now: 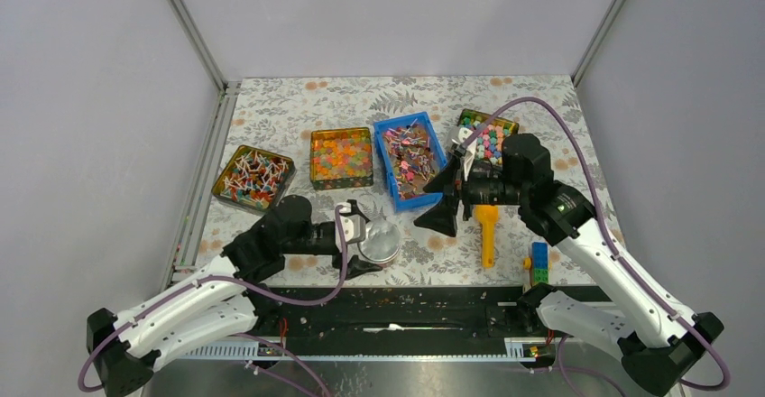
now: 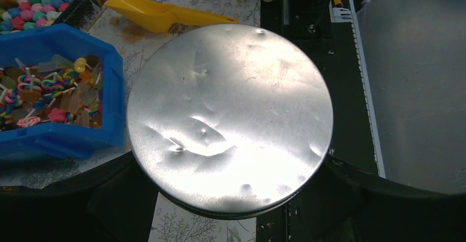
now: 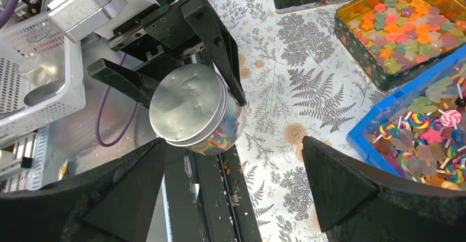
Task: Pack the candies
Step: Screw the bottle lid onto the packing bottle.
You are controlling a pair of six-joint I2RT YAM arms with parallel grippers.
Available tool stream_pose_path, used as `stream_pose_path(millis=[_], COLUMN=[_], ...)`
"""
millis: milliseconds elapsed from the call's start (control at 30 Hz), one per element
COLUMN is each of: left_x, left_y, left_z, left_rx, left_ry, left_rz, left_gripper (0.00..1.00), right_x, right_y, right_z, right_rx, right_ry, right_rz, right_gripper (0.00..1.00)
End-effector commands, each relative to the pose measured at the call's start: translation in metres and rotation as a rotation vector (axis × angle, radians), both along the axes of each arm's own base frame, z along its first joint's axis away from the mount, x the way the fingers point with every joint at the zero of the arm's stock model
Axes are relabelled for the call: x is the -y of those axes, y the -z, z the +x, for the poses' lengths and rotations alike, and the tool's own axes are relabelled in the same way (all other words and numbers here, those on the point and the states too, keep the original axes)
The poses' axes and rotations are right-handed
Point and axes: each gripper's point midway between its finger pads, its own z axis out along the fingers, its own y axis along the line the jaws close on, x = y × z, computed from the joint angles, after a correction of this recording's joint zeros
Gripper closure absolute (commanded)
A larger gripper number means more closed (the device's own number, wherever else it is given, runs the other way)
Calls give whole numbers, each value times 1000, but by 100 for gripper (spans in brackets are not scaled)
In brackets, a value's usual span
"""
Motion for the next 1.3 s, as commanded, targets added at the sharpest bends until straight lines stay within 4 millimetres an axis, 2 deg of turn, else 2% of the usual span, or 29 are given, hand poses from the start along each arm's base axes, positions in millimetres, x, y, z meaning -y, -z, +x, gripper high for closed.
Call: stream_pose_path(millis=[0,167,333,400,733,1167,1267], left_x=[11,13,17,17,20,21,21], left_y=[-24,-26,-28,-29,-30,-33,-33], left_z=[-13,-14,-16,-16,-18,-19,-19], left_rx=[45,39,36,35,31,32,34], left_ry=[123,143,169,178,207,215,219], left_rz=[-70,-66,-65,-63,-59,-62,-62], left_gripper=[50,49,49,49,49,50,50], right_x=[-6,-14,-29,-35,-50,-54,-54], right_y=[-16,-16,1,6,22,30,31], right_z=[-5,-21,-46,-51,-46,-65,-64], right_rx=[100,64,152,187,341,326,326], right_ry=[-93,-210,-354,-382,-407,-539,-538], right_rz=[43,59,-5,-24,-110,-127,-137], right_gripper=[1,2,3,3,1,0,0])
